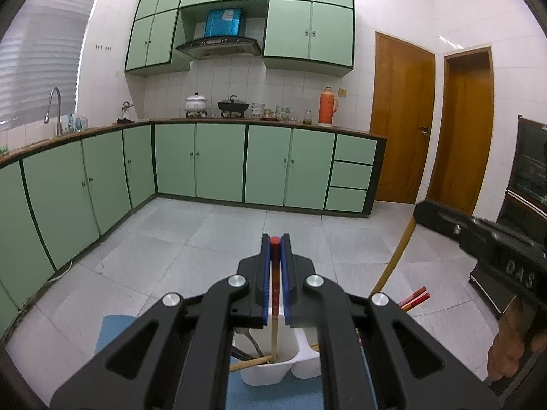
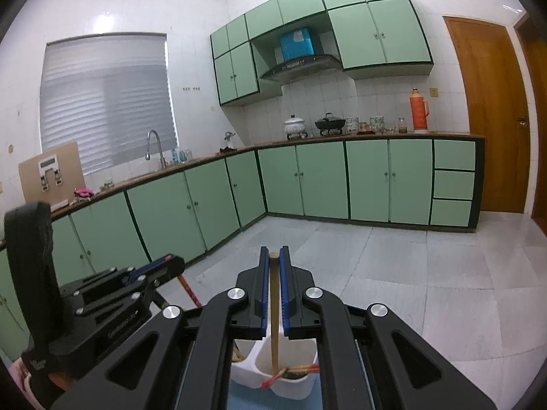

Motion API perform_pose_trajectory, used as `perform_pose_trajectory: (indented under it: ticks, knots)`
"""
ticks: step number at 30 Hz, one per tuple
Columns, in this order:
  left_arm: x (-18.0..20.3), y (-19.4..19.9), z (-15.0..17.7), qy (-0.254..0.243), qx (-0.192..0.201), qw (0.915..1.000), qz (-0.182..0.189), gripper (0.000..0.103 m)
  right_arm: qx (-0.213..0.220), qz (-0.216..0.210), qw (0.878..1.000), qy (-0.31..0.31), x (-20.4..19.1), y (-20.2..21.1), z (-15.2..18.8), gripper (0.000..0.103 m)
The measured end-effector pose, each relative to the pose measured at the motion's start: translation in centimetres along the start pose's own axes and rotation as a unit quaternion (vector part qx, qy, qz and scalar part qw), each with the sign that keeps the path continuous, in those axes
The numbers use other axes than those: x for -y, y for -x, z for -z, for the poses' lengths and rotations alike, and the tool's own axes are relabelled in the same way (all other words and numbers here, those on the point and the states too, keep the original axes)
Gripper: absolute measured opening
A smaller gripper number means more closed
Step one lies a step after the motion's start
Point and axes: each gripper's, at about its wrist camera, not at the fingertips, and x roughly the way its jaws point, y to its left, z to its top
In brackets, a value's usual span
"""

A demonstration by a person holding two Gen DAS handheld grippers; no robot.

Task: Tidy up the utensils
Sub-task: 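Lower the chopsticks into the white holder and open both tools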

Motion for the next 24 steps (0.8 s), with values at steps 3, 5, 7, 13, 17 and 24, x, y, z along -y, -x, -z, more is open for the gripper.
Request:
perform_pose_trajectory:
  ticks: [3, 5, 7, 13, 17, 24]
  knots:
    - [-0.3, -0.7, 0.5, 0.003, -0.01, 0.9999, -0.001, 0.005, -0.011, -0.002, 1.0, 0.0, -0.2, -0.4, 0.8, 0.006]
    - [-0.4, -1.0, 0.6, 0.003, -0.016, 0.9999, -0.003, 0.005, -0.017, -0.004, 1.0, 0.0, -0.3, -0.6, 1.4, 0.006]
    - [-0.6, -1.4, 1.0, 0.006, -0.023, 0.9997, -0.003, 0.005, -0.024, -0.005, 1.0, 0.0, -0.5, -0.8, 2.0, 0.006]
    - [-0.6, -1.9, 1.9, 0.006, -0.035, 0.9994, -0.003, 0.006, -0.042, -0.007, 0.999, -0.004, -0.6, -1.1, 3.7, 0.007]
    - [-0.6, -1.7, 2.2, 0.007, -0.036, 0.9993, -0.003, 0.018, -0.042, -0.007, 0.999, -0.009, -0.5, -0.6, 4.3, 0.007]
    - [-0.3, 0.4, 1.9, 0.012, -0.015, 0.9998, 0.002, 0.049, -0.019, 0.0, 1.0, -0.016, -0.4, 1.6, 3.7, 0.031]
